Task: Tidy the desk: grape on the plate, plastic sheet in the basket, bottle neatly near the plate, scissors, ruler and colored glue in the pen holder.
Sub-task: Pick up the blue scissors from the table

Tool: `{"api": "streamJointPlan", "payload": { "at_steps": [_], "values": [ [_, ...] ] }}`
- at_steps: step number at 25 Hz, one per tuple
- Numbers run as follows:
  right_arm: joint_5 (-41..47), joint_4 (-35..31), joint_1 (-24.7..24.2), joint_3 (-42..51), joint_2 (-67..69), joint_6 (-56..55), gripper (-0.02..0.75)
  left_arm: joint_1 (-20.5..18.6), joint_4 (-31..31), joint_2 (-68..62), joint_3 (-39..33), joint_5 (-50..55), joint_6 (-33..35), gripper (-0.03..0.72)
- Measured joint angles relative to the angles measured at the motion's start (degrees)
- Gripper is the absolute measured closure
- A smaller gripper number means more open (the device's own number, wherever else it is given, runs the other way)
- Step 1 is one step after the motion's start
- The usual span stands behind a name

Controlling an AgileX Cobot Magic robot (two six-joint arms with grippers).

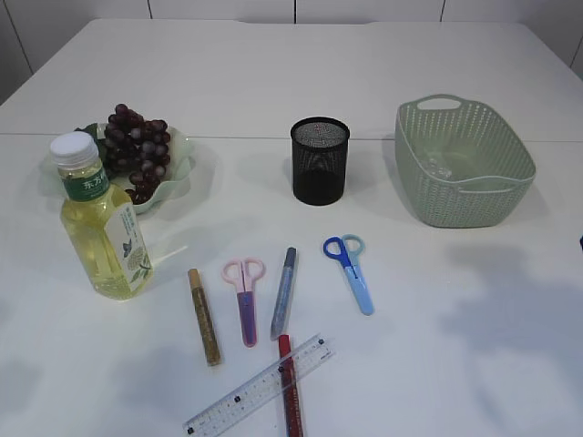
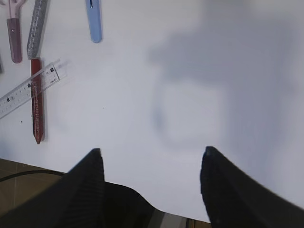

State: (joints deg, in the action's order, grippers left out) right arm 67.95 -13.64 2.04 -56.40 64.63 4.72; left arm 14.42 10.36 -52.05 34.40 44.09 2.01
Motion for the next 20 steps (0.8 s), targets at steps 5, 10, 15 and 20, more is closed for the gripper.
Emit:
{"api": "streamJointPlan", "payload": {
  "at_steps": [5, 10, 15, 20],
  "values": [
    [0.2, -0.1, 0.0, 0.0, 0.0, -1.3, 0.253, 0.0, -0.2, -1.0, 4.4, 14.7, 0.0, 0.211],
    [0.3, -2.0, 0.0, 0.0, 0.0, -2.7, 0.279, 0.0, -0.2, -1.0, 5.0, 15.9, 0.0, 0.211],
    [0.5, -2.5, 2.1, -3.4, 0.1, -4.7, 0.280, 0.0, 0.0, -1.0, 5.0, 14.9, 0.0, 0.225],
    [0.9, 2.8, 10.7, -9.2, 3.7, -11.1, 0.281, 0.0, 1.3, -1.0, 5.0, 14.8, 0.0, 0.237]
  ]
}}
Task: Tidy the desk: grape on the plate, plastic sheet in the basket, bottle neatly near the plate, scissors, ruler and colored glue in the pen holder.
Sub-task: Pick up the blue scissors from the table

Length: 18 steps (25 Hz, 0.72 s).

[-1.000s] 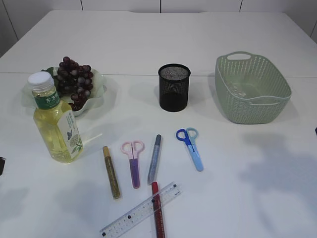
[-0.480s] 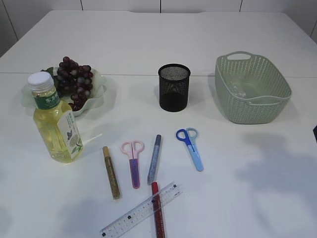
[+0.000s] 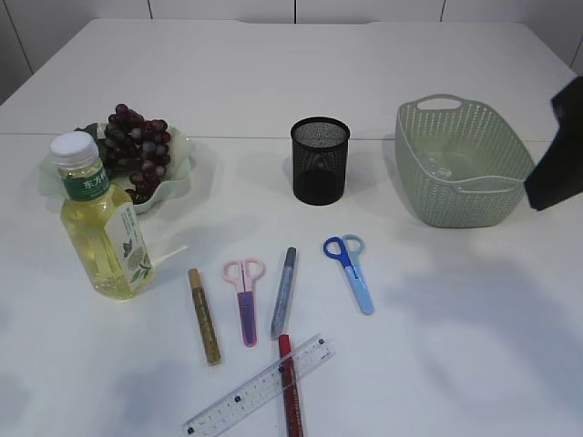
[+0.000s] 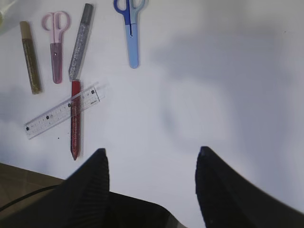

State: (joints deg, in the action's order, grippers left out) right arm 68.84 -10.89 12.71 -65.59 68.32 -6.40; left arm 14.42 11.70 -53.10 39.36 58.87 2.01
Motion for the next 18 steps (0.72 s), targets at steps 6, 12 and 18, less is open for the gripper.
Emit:
{"api": "streamJointPlan", "payload": {
  "at_steps": [6, 12, 18],
  "values": [
    [0.2, 5.2, 7.9, -6.6, 9.7, -3.6, 0.281, 0.0, -0.3, 0.0, 0.0, -1.1, -2.0, 0.241],
    [0.2, 7.7, 10.0, -13.4, 21.2, -3.8, 0.281, 0.0, -5.2, -2.6, 0.0, -1.2, -6.7, 0.242],
    [0.2, 9.8, 10.1, -20.6, 31.1, -1.1, 0.281, 0.0, -2.4, -7.9, 0.0, -2.8, -7.7, 0.242]
  ]
}}
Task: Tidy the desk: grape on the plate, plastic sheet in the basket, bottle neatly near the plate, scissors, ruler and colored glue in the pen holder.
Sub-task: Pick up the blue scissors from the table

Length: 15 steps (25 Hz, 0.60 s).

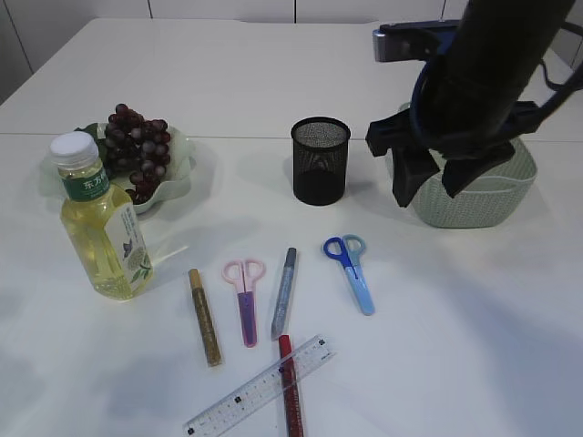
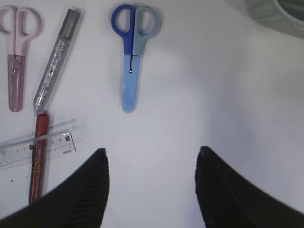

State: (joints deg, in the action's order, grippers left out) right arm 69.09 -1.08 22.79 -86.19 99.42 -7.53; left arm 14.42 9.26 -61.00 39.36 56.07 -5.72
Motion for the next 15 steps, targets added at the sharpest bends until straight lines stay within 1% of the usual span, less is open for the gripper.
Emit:
{"api": "streamJointPlan", "payload": {
  "at_steps": [5, 7, 8, 11, 13, 15],
  "values": [
    [-0.1, 0.1, 0.0, -4.1, 6.2, 1.0, 0.281, -0.1, 3.9, -5.6, 0.0, -4.1, -0.1, 0.243],
    [-0.2, 0.1, 0.0, -5.0, 8.0, 1.2, 0.281, -1.2, 5.0, -7.6, 0.0, -4.9, -0.1, 0.243],
    [-0.5, 0.1, 0.0, -5.2, 8.9, 1.3, 0.281, -2.5, 5.2, -8.2, 0.0, -5.0, -0.1, 0.243],
    [-0.9, 0.1, 0.1, -5.7, 11.3, 1.6, 0.281, -5.9, 5.2, -8.7, 0.3, -4.9, -0.1, 0.243],
    [-1.5, 0.1, 0.2, -5.7, 12.5, 1.7, 0.281, -7.1, 3.9, -8.7, 1.3, -4.2, -0.1, 0.243],
    [-2.5, 0.1, 0.6, -5.7, 13.4, 1.7, 0.281, -7.3, 1.8, -8.7, 3.1, -3.1, -0.1, 0.243]
  ]
}}
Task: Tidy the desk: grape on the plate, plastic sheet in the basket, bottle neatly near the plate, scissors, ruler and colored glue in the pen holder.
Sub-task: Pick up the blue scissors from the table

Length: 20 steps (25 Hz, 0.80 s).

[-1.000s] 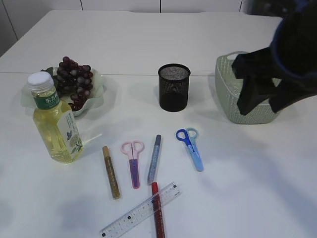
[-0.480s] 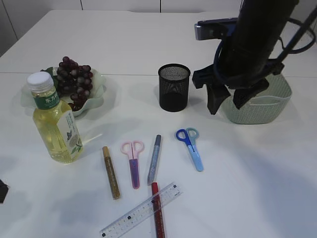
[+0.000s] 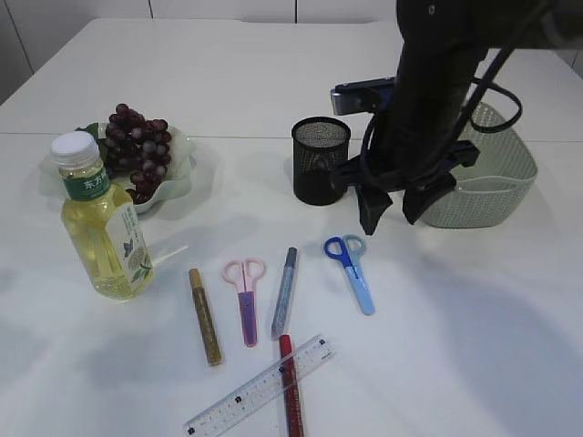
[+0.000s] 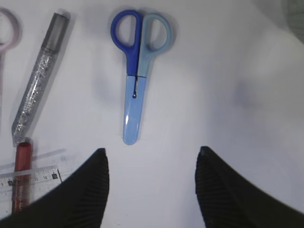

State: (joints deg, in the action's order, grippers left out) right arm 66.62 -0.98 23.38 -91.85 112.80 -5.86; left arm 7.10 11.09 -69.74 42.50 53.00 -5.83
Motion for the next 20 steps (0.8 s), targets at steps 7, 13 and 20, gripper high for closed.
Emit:
{"api": "streamJointPlan", "payload": {
  "at_steps": [7, 13, 20],
  "values": [
    [-1.8, -0.1, 2.2, -2.8, 4.1, 0.0, 0.281, 0.0, -7.6, 0.0, 10.1, 6.0, 0.0, 0.244],
    [-2.8, -0.4, 2.3, -3.4, 7.6, 0.1, 0.281, 0.0, -15.0, 0.0, 11.4, 7.9, 0.0, 0.250],
    [-4.8, -1.3, 2.4, -3.4, 9.8, 0.1, 0.283, 0.0, -15.2, -0.1, 11.4, 7.7, 0.0, 0.253]
  ]
}}
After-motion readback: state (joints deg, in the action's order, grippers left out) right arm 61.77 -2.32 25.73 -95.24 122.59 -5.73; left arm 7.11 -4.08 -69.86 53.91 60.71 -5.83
